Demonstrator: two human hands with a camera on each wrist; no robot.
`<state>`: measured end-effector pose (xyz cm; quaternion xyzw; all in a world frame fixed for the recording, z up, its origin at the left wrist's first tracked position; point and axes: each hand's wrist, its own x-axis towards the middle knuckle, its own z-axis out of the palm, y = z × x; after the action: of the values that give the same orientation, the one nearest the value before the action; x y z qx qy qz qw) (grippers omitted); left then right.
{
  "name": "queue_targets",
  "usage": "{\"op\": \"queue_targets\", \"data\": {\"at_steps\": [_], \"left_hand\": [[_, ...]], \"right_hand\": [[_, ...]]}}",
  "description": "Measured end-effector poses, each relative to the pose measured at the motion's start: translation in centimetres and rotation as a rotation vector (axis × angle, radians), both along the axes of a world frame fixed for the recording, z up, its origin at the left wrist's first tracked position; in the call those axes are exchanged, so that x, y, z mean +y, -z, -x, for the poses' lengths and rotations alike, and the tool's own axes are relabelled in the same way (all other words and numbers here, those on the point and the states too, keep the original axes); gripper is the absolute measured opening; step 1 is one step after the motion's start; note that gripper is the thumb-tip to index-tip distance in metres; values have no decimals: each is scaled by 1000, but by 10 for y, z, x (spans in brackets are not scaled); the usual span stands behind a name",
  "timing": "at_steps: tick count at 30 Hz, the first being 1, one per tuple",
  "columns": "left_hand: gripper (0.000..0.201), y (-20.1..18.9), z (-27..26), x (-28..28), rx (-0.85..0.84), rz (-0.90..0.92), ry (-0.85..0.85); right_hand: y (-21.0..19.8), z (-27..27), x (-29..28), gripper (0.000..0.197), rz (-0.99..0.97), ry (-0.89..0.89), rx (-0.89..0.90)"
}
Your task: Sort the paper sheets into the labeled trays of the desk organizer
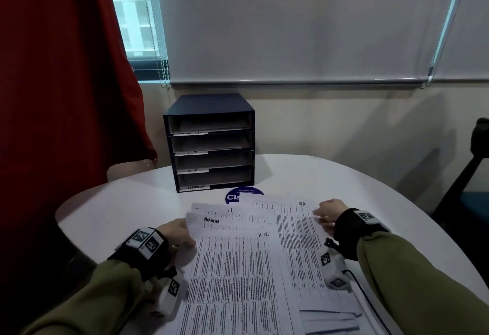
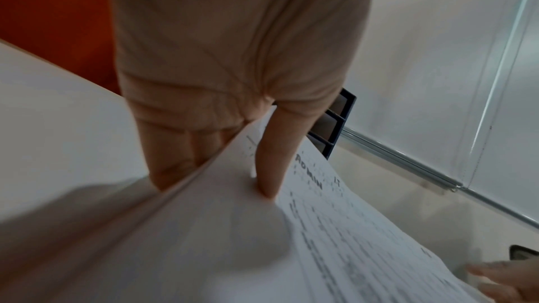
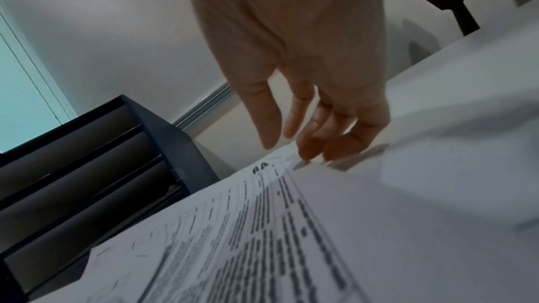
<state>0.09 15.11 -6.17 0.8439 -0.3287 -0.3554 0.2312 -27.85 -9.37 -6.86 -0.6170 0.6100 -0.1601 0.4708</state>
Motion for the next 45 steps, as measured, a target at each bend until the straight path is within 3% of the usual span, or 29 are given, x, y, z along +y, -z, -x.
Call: {"op": "queue_targets", "data": {"at_steps": [3, 6, 9, 12, 15, 17, 19, 23, 25, 27, 29, 31, 33, 35, 38, 41, 45], "left_hand": [[32, -3, 5, 0, 0, 13, -1], [32, -4, 7, 1, 18, 23, -21], [36, -2, 7, 2, 33, 30, -22], [38, -2, 8, 2, 43, 34, -29], [40, -4, 9, 0, 37, 49, -52], [41, -7, 10, -2, 47, 91, -88], [41, -10, 10, -6, 44, 130, -119], [42, -9, 11, -12, 40, 146, -139], [52, -5, 11, -16, 26, 137, -157], [79, 0, 11, -20, -84, 152, -154], [94, 1, 16, -23, -373, 138, -50], [77, 4, 20, -25, -550, 114, 112], [65, 7, 21, -27, -561, -25, 253], [67, 7, 19, -29, -555, -143, 297], [55, 2, 17, -32, -578, -131, 292], [26, -9, 9, -35, -494, 51, 213], [15, -43, -4, -37, -228, 576, -20]], "right_hand": [[3, 3, 4, 20, -73, 30, -108], [5, 2, 3, 34, -62, 33, -102], [1, -2, 5, 12, -51, -26, -131], [3, -7, 6, 23, -29, -15, -216], [11, -15, -10, 11, 181, -30, -186], [2, -21, -6, 13, 260, -47, -245], [-13, -23, 11, 3, 289, -25, -322], [-15, -18, 22, 18, 195, -130, -306], [-13, -14, 15, 19, 253, -57, -305], [-15, -8, -4, 16, 342, 50, -378], [-20, -3, -31, 12, 445, 102, -443], [-48, 4, -23, 17, 560, 130, -547], [-79, 13, -9, 28, 643, 165, -663], [-102, 22, -4, 31, 677, 210, -788], [-121, 38, -7, 27, 667, 270, -941], [-130, 52, -6, 22, 539, 250, -1051], [-129, 51, 14, 26, 381, 105, -1002]]}}
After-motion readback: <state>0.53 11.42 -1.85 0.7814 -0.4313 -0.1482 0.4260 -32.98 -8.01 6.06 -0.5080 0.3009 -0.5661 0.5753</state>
